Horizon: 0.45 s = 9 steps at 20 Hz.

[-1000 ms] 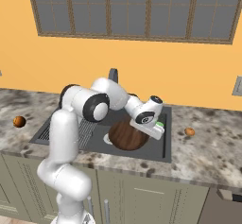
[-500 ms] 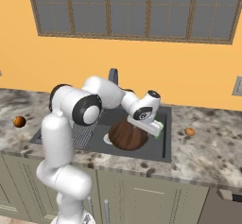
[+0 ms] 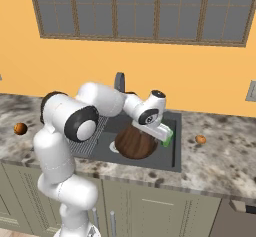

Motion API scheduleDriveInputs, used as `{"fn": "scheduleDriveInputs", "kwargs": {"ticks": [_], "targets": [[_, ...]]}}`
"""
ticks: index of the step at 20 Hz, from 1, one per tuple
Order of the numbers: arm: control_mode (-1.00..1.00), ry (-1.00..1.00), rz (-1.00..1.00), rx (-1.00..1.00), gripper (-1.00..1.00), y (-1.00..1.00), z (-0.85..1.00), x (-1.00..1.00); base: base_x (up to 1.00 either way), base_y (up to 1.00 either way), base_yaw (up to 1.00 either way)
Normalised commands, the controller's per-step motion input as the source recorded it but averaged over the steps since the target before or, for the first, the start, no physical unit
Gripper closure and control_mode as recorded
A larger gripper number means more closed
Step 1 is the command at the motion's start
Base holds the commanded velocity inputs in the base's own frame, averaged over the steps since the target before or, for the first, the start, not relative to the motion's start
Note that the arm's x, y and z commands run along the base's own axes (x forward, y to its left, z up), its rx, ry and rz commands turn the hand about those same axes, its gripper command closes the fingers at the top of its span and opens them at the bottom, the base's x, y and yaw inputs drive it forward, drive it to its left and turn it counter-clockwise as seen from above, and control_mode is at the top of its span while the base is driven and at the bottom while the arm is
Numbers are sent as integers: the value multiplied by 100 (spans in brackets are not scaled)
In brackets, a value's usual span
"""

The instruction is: Remove the orange and tangerine from the sink. Then move the bowl and cup from the counter to the sink for washing.

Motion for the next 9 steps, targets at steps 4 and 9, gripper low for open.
{"fn": "scheduleDriveInputs", "kwargs": {"ticks": [4, 9], "targets": [[-100, 0, -7, -11, -100, 5, 29, -29, 0, 0, 0], [-100, 0, -6, -11, -100, 6, 28, -29, 0, 0, 0]]}}
